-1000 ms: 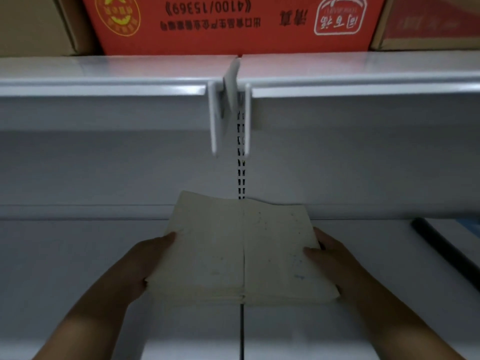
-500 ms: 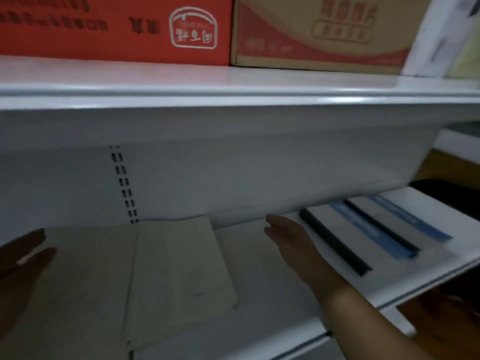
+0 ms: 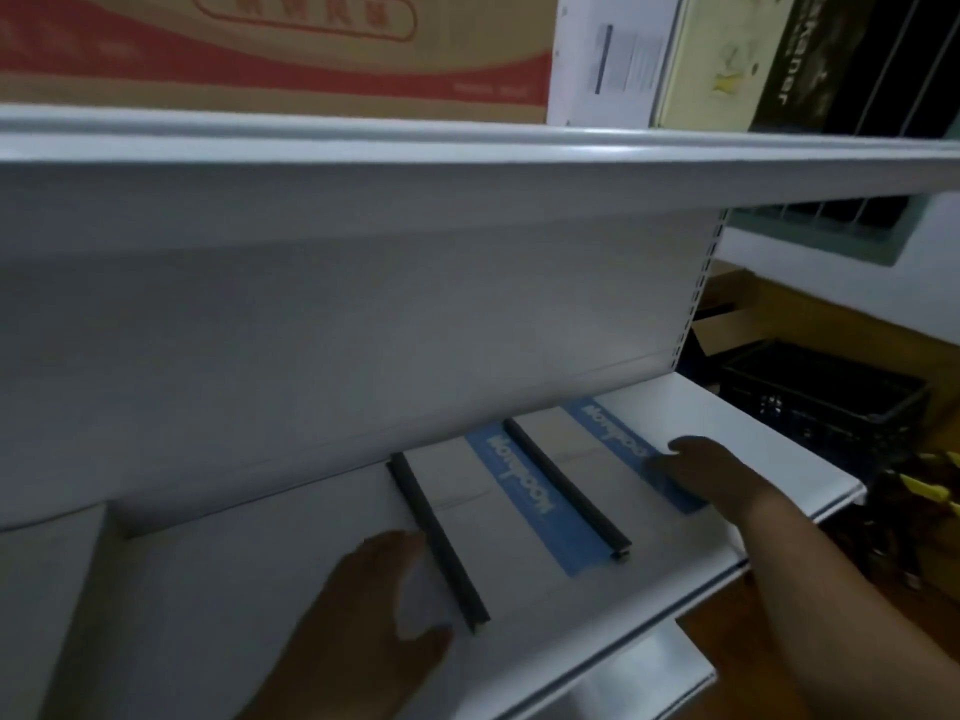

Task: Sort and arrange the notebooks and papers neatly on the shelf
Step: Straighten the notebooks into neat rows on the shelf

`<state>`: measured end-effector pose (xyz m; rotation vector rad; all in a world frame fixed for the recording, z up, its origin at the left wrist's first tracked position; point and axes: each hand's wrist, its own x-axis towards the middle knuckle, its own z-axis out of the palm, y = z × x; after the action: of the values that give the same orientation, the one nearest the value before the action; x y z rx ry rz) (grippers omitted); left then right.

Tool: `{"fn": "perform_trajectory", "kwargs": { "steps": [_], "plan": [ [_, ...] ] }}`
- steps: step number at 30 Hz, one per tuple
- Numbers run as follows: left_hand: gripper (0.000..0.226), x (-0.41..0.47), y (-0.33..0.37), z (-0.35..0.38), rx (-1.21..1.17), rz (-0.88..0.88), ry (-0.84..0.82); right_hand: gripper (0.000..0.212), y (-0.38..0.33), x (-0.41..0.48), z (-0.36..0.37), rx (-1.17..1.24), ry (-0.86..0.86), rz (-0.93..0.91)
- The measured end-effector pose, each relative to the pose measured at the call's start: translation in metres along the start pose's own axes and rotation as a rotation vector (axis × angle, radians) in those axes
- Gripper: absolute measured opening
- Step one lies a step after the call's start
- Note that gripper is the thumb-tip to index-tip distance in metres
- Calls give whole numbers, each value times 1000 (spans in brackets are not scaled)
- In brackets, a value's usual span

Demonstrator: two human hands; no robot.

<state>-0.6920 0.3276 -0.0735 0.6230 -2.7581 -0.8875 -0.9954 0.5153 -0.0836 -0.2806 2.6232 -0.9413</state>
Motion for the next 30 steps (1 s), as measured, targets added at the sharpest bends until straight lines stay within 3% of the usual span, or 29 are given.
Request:
{"fn": "perform_trajectory", "kwargs": {
  "steps": [5, 10, 16, 19, 20, 23, 30],
  "plan": [
    [69, 40, 49, 48, 315, 90, -113, 56, 7, 18, -19, 78, -159, -70],
    [53, 57, 56, 60, 414, 31, -161, 39, 4, 14, -9, 30, -154, -157],
    [53, 32, 29, 23, 526, -173, -167, 51, -29, -20, 35, 134, -247, -224],
    [60, 14, 7, -1, 559, -247, -179, 82, -51, -45, 64, 115, -281, -268],
    [61, 8, 0, -6, 574, -263, -173, 84, -57, -49, 74, 116, -287, -264],
    [62, -10, -18, -20, 578, -335, -132, 53, -76, -62, 99, 123, -306, -271],
    [67, -34, -48, -45, 554, -388, -67, 44, -101, -84, 139, 87, -322, -362]
  ]
}}
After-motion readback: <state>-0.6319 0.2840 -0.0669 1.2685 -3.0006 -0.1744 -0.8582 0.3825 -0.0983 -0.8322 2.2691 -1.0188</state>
